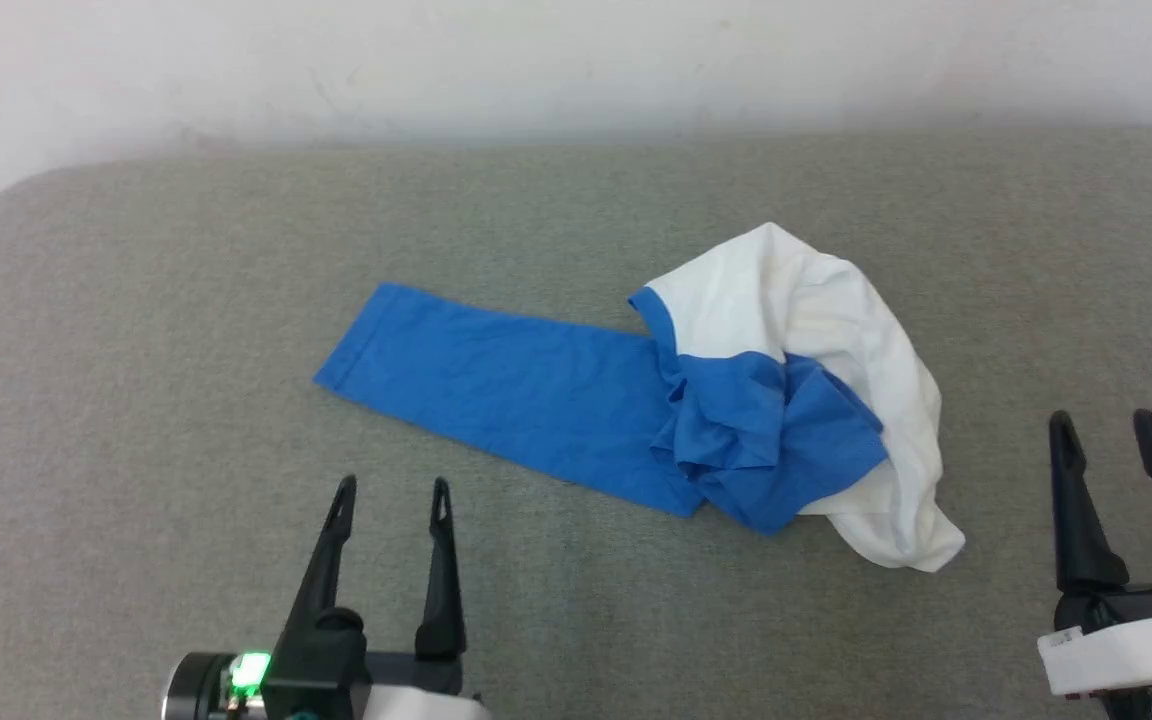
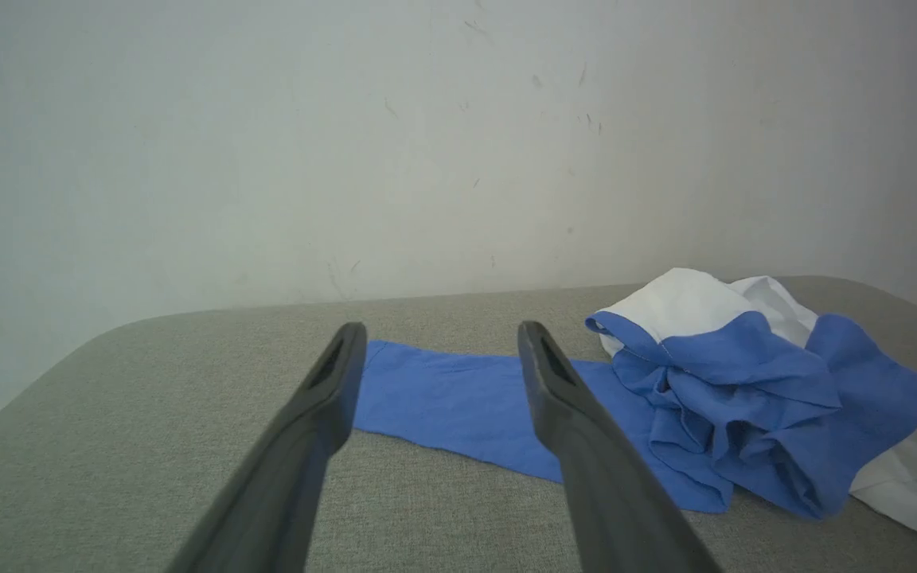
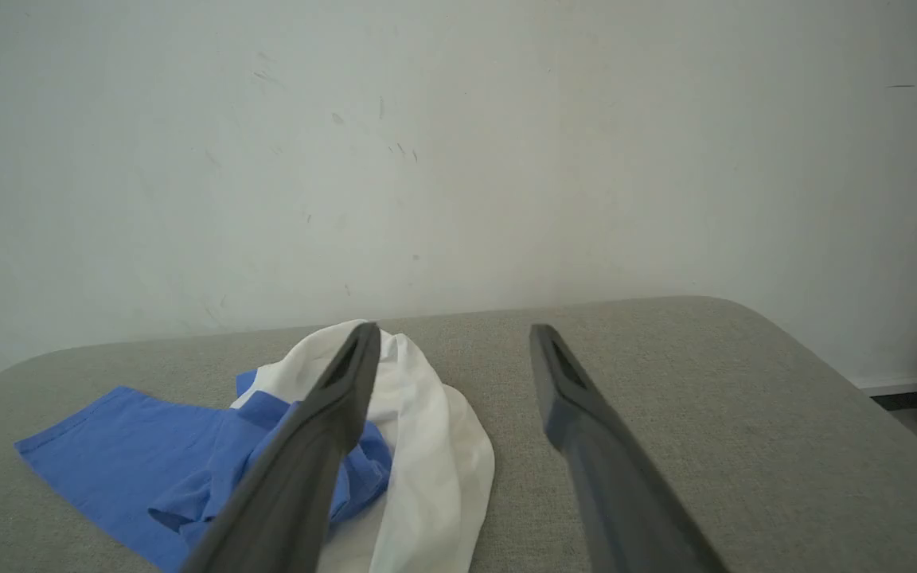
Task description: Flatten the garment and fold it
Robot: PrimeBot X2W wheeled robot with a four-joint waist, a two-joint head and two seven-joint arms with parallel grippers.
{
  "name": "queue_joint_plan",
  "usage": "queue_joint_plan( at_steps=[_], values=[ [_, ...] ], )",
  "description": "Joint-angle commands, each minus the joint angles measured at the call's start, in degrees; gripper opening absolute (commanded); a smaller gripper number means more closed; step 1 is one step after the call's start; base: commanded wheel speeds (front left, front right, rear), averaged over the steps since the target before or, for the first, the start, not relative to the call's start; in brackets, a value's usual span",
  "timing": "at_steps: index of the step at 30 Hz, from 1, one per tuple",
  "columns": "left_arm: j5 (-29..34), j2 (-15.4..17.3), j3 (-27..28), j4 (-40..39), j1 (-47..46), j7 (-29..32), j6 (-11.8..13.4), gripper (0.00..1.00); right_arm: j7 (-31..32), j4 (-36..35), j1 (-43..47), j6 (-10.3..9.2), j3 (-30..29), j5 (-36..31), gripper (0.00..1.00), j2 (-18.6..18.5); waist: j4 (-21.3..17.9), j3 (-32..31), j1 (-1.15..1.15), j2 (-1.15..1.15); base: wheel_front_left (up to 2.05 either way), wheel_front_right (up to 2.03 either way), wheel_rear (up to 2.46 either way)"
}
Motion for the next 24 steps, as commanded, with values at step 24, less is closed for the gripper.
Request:
queue_joint_plan(
  at_steps=[24],
  values=[
    [8.7,-15.2,6.2,5.6,-2.2,-0.3,-12.9,1.0,27.8,18.2,-25.3,-0.1,29.3,19.6,0.99,-27.4,9.2,7.9,0.01,0.0,0.0,0.0,0.0]
  ],
)
